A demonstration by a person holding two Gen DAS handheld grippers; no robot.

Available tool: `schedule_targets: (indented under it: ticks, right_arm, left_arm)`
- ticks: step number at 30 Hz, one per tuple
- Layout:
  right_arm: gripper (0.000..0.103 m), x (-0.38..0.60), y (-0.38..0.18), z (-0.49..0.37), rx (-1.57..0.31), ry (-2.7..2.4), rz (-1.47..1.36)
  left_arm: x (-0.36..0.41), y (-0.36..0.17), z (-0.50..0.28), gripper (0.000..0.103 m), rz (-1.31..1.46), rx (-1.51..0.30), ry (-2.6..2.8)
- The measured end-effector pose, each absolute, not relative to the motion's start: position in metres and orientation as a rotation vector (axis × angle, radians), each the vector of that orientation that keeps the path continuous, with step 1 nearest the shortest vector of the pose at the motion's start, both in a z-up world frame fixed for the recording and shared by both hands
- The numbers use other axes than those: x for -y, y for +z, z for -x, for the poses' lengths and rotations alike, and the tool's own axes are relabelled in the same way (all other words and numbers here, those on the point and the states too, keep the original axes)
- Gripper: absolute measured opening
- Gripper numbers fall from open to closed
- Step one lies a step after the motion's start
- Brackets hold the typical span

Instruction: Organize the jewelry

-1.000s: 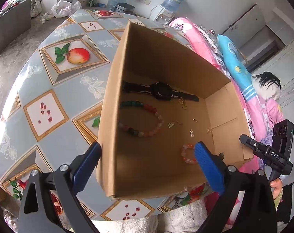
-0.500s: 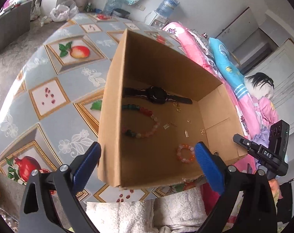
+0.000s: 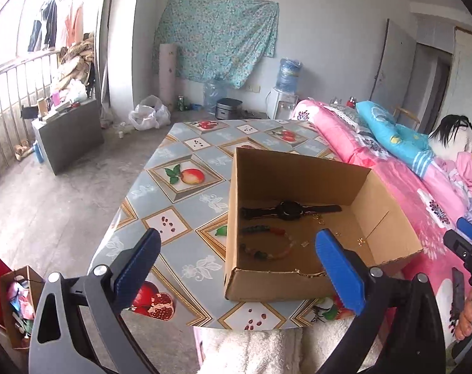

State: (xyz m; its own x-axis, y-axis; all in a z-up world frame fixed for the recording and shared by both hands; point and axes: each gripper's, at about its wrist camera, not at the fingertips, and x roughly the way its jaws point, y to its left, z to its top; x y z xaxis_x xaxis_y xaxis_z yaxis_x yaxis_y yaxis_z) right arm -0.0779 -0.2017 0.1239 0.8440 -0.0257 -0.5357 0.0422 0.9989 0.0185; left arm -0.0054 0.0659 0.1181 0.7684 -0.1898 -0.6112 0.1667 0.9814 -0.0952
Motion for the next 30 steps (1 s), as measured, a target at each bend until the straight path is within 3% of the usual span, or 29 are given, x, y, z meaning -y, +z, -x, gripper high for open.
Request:
schedule_targets:
  ticks: [9,14,20,30]
  right_arm:
    - [0.095,0.177,0.124,0.093,-0.493,-0.059,-0.052]
    - [0.095,0.173,0.104,0.076,-0.660,-0.052,-0.080]
    - [0.095,0.186,0.054,0.049,-0.937,-0.102,-0.181]
    - [0.095,0.179,0.041,0.027,-1.008,-0.125,-0.158]
  left_arm:
    - [-0.047,0.116,0.009,0.097,-0.015,-0.686,-0.145]
    - [-0.027,0.092,0.007,0.097,-0.054,-0.800,-0.165]
    - [-0.009,0.037,-0.006,0.097,-0.063,-1.060,-0.158]
    - [-0.002,0.034,-0.016,0.097,-0.087,-1.090,-0.126]
